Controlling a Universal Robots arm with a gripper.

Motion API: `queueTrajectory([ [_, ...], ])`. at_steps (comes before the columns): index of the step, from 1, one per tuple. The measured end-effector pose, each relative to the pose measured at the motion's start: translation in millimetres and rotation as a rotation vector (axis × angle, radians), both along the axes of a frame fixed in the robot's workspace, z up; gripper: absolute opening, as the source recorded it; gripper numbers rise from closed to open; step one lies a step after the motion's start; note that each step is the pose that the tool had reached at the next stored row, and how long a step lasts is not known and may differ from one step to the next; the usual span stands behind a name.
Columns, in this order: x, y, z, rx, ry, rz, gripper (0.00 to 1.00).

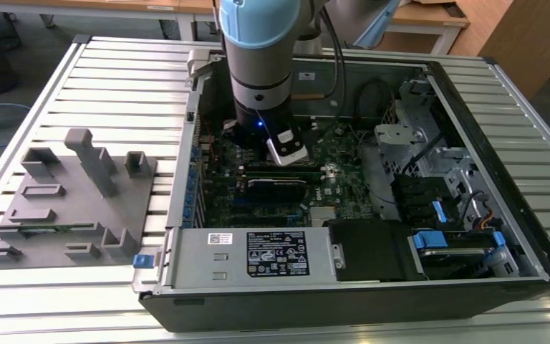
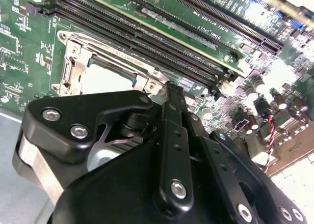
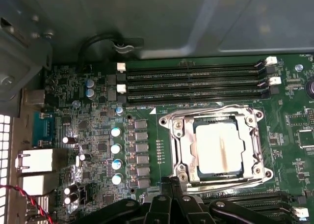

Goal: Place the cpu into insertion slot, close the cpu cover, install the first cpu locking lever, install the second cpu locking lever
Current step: 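Install the second cpu locking lever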

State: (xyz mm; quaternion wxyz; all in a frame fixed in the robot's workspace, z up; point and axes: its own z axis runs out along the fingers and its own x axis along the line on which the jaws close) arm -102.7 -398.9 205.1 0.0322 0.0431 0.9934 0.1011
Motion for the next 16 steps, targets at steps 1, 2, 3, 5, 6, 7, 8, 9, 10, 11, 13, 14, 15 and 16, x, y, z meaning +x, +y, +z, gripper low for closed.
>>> queueTrajectory([
  [1, 0.0, -1.0, -0.1, 0.0008, 0.0000, 0.000, 0.11],
  [2, 0.0, -1.9, -0.3, 0.0013, 0.0000, 0.000, 0.11],
  [3, 0.0, -2.7, -0.4, 0.0016, 0.0000, 0.000, 0.11],
  [5, 0.0, -4.4, -1.0, 0.0028, 0.0000, 0.000, 0.11],
  [6, 0.0, -5.2, -1.3, 0.0039, 0.0000, 0.000, 0.11],
  [7, 0.0, -6.1, -1.6, 0.0053, 0.0001, 0.000, 0.11],
  [8, 0.0, -6.9, -1.9, 0.0072, 0.0001, 0.000, 0.11],
  [9, 0.0, -7.7, -2.3, 0.0102, 0.0001, 0.000, 0.11],
  [10, 0.0, -8.5, -2.6, 0.0142, 0.0000, 0.000, 0.11],
  [11, 0.0, -9.2, -2.8, 0.0182, 0.0001, 0.000, 0.11],
  [13, 0.0, -10.3, -3.2, 0.0251, 0.0001, 0.000, 0.11],
  [14, 0.0, -10.7, -3.3, 0.0297, 0.0001, 0.000, 0.11],
  [15, 0.0, -11.1, -3.4, 0.0348, 0.0001, 0.000, 0.11],
  [16, 0.0, -11.6, -3.5, 0.0388, 0.0001, 0.000, 0.11],
])
